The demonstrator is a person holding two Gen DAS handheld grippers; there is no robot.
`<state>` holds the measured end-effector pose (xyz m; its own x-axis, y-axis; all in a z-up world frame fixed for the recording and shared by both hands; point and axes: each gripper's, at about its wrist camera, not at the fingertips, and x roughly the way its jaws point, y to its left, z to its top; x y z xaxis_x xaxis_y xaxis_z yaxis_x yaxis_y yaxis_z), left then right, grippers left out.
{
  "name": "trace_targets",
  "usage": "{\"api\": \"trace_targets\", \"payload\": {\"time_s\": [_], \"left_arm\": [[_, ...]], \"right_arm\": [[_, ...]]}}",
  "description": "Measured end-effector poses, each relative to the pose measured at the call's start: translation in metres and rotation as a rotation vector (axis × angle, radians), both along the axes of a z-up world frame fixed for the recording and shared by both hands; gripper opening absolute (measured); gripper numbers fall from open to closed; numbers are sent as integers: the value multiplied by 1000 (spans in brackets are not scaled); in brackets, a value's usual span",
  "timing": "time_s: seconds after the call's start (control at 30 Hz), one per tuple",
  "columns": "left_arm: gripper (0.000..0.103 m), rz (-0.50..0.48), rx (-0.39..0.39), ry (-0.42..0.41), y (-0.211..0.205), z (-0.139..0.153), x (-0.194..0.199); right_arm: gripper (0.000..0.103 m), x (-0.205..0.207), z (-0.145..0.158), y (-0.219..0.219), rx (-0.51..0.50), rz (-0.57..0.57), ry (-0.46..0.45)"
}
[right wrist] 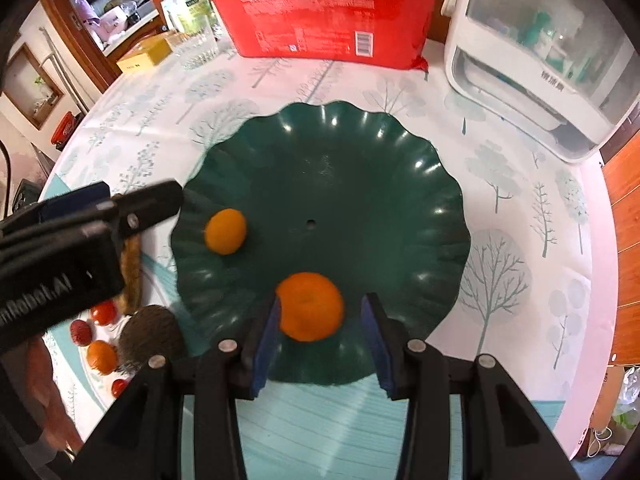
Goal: Organize fruits
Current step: 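Carry both oranges to the green plate and open both tools, then move both tools back toward the fruit plate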
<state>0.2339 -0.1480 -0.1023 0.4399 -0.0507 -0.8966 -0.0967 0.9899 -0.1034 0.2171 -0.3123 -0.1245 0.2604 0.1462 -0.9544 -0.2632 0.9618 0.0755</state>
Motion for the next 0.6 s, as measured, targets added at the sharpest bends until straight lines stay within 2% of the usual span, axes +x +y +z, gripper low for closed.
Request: {"api": "trace_targets", "payload": {"time_s": [0.3,0.6], "left_arm": [[83,11,61,-82,26,49,-50],[83,-10,43,-156,76,94,-108]], "right_arm": [[42,-30,31,14,37,1,-32],[42,-69,70,48,62,40,-99]]}}
